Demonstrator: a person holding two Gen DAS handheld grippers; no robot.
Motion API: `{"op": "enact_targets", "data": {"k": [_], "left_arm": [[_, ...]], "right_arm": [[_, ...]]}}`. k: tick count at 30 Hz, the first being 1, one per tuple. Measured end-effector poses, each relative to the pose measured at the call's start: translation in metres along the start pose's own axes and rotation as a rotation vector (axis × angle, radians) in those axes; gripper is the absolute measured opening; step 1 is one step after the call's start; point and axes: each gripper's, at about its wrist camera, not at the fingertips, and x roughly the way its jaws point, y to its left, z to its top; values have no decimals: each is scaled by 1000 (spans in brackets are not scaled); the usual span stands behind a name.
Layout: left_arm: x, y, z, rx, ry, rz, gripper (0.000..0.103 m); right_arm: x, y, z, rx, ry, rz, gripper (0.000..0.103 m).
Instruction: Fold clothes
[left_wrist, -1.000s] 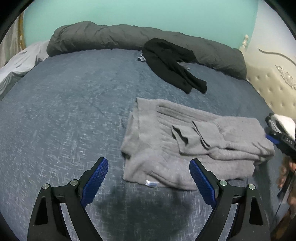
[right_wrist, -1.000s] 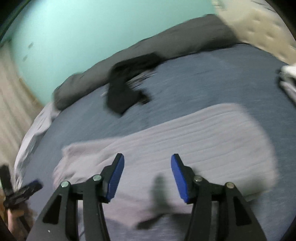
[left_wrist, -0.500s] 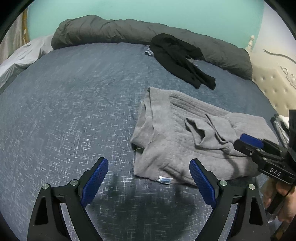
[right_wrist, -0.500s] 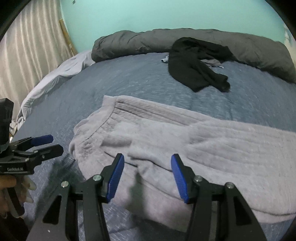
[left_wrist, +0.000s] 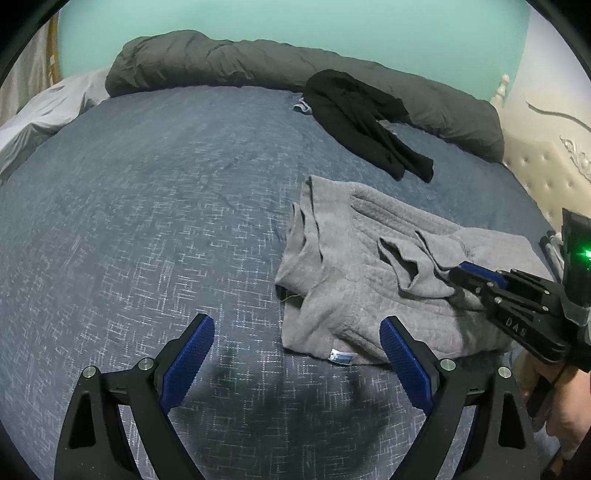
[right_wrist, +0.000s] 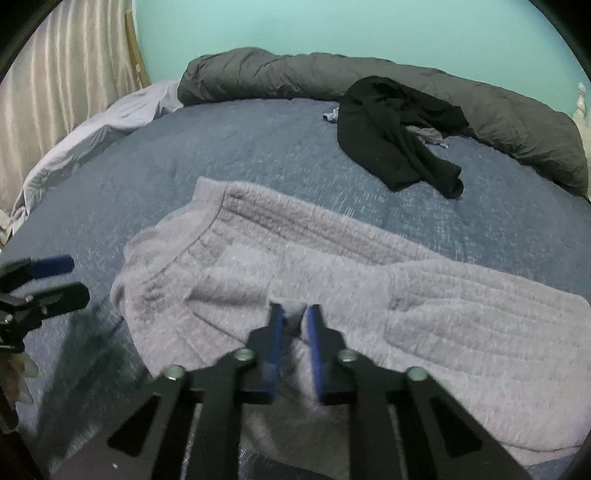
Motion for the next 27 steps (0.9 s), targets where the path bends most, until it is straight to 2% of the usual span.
{"op": "enact_targets", "data": {"k": [6,9,12,18,22,25,26,27], "left_arm": [[-3,7,2,-18,-7,-7,94],[-4,9,1,-24,-8,-7,94],[-6,9,1,-28,-10,-11,94],[-5,13,2,-37,-7,-10,94],[-4,16,2,-43,-3,-11,94],[-4,14,2,-40,-3,-14,94],[-5,13,2,-38,-4,-15,94],[-5,12,2,-36,-4,-17,94]], "right_arm": [[-31,2,22,22,-109,57,4],[-38,9,36,42,-129,108,4],[-29,17,41,76,-116,158,4],[15,34,22,121,-14,161,4],[17,28,19,140,8,160,7],[0,23,21,148,-7,155,19],[-8,21,21,148,-16,151,34],[-17,15,18,162,-40,152,42]]}}
